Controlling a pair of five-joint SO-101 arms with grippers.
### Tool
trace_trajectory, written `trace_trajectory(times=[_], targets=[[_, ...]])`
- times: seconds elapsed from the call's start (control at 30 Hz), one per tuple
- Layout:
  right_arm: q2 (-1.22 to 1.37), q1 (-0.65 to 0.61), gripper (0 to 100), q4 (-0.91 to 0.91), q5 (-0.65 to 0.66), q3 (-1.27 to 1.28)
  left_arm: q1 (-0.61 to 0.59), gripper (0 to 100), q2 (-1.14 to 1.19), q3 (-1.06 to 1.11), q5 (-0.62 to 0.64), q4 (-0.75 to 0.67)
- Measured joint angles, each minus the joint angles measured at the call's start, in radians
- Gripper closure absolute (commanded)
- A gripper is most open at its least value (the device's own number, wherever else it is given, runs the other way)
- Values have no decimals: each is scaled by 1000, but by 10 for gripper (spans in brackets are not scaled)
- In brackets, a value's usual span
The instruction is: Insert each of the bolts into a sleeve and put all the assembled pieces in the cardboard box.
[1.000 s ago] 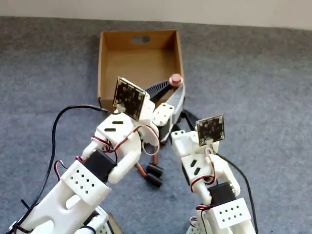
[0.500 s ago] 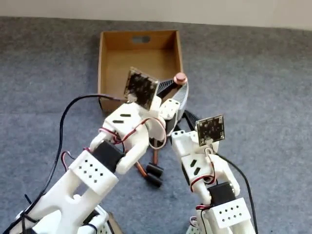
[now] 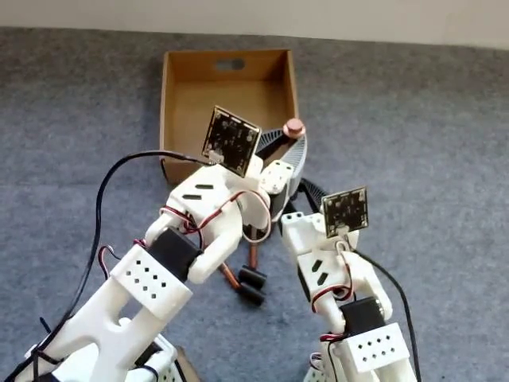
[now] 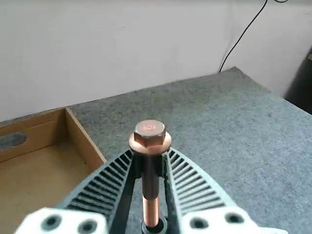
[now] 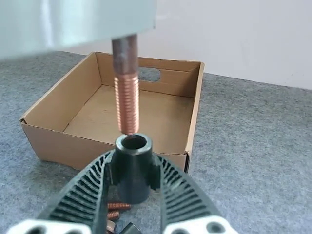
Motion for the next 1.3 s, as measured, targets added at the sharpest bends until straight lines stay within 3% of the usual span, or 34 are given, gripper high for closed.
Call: trace_trajectory(times=[0.37,0.53,1.3], targets=[[0,3,992,0,0,2,0,991,41,0,0,0],[2,3,992,2,0,3,-8,991,91,-21,74,0],[0,6,992,-2,0,2,-3,991,26,-25,91,5]])
